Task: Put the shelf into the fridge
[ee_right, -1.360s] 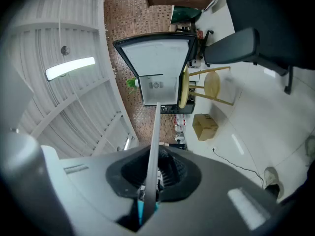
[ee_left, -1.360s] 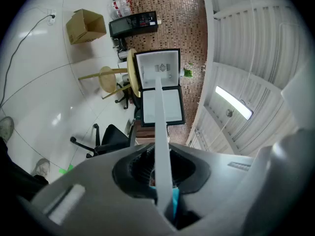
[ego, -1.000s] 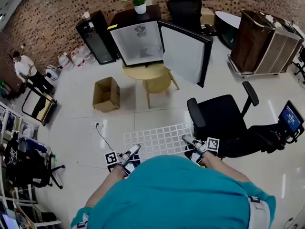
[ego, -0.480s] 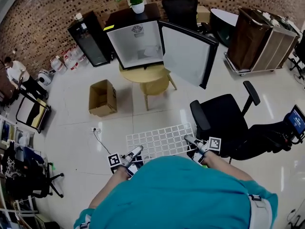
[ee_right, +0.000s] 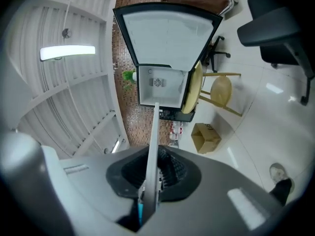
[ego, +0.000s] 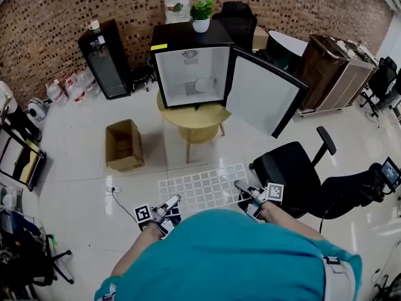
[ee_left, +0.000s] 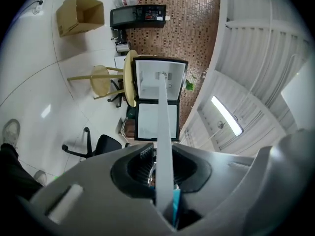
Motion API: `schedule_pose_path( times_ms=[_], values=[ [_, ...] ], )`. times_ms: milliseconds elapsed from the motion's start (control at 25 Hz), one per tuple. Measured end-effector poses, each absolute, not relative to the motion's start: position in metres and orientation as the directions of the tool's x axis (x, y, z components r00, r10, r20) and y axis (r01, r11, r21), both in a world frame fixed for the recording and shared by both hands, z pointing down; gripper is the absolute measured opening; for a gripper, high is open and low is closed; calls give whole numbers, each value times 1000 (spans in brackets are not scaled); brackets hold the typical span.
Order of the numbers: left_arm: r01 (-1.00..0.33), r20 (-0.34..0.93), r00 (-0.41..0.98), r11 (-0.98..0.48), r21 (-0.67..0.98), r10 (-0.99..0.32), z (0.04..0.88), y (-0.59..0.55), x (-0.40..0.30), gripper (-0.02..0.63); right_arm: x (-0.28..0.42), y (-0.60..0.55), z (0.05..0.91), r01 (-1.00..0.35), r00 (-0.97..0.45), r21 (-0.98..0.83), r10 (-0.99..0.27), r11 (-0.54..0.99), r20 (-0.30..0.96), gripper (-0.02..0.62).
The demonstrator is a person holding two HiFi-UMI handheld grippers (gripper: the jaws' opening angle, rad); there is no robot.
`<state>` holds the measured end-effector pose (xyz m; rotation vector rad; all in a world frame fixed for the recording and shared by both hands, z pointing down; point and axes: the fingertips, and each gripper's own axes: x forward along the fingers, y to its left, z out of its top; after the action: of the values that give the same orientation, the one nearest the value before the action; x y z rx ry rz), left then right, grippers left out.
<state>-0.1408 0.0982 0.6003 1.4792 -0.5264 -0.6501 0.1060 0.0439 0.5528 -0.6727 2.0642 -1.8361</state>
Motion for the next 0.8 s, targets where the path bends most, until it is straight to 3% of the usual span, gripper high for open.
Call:
schedule_pose_path(
  times_ms=[560,800],
  values=[
    [-13,-16,691,-35,999,-723,608,39,-172,109,82,-37,562,-162,-879,-973,-473,163,67,28],
    [-82,-30,617,-102,991,-787,604,31,-161,144,90,-67,554,-78,-919,-965,-394,250,-28,28]
  ],
)
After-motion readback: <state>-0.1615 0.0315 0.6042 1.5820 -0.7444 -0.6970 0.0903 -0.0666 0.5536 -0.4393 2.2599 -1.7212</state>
